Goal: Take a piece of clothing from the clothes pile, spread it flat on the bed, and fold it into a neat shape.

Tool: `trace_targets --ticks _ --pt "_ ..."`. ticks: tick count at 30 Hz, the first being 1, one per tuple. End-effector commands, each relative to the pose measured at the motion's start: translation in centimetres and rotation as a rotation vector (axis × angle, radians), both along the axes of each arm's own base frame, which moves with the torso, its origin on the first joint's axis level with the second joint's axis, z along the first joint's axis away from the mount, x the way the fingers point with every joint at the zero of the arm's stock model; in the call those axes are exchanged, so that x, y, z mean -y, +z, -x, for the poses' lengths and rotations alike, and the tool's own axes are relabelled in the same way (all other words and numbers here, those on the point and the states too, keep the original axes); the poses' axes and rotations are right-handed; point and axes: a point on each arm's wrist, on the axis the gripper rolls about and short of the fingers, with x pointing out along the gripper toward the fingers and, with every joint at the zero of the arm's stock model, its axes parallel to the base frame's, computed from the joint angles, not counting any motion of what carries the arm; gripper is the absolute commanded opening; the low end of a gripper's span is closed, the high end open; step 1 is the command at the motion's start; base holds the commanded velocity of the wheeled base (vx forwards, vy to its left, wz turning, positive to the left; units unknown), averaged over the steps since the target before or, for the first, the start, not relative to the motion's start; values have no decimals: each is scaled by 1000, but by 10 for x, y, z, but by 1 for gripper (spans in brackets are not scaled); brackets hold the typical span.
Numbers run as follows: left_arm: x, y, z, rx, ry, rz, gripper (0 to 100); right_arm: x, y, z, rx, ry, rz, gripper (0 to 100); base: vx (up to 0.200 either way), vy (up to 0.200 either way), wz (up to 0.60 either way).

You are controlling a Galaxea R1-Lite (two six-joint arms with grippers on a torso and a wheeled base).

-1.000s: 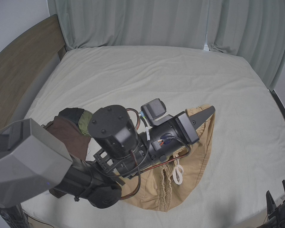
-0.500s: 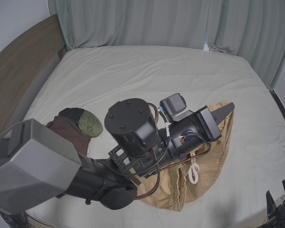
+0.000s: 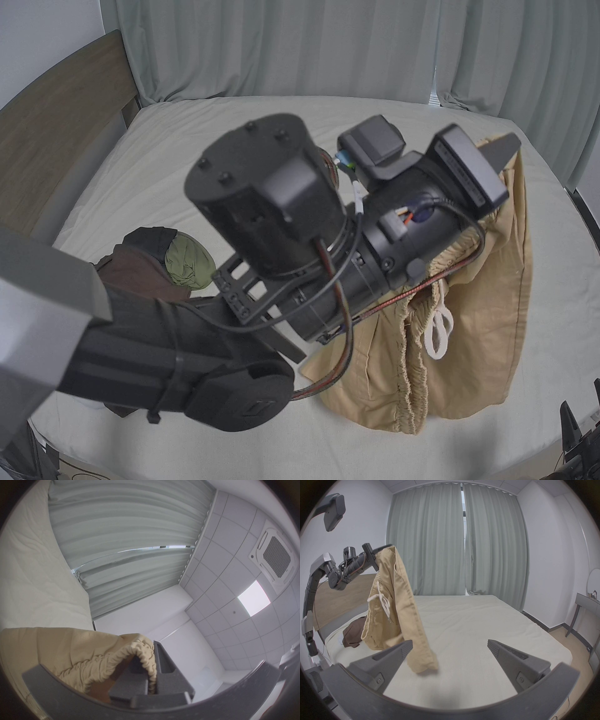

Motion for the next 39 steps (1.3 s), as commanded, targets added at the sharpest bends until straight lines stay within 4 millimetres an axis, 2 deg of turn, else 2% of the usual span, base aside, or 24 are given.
trace_targets --ticks 1,5,14,18,26,39 --pt "-11 17 5 1 8 42 0 0 -5 0 -1 0 0 100 0 0 0" --pt "-28 -6 -10 -36 66 -27 0 0 -5 0 -1 0 0 100 0 0 0" --pt "-78 -68 -21 -27 142 -122 0 0 -5 0 -1 0 0 100 0 0 0" --pt "-97 -88 -26 -46 185 -173 0 0 -5 0 -1 0 0 100 0 0 0" --pt "-114 -100 -33 -63 243 -222 0 0 -5 0 -1 0 0 100 0 0 0" --pt "-137 -120 -61 -41 371 -306 0 0 -5 0 -1 2 0 100 0 0 0"
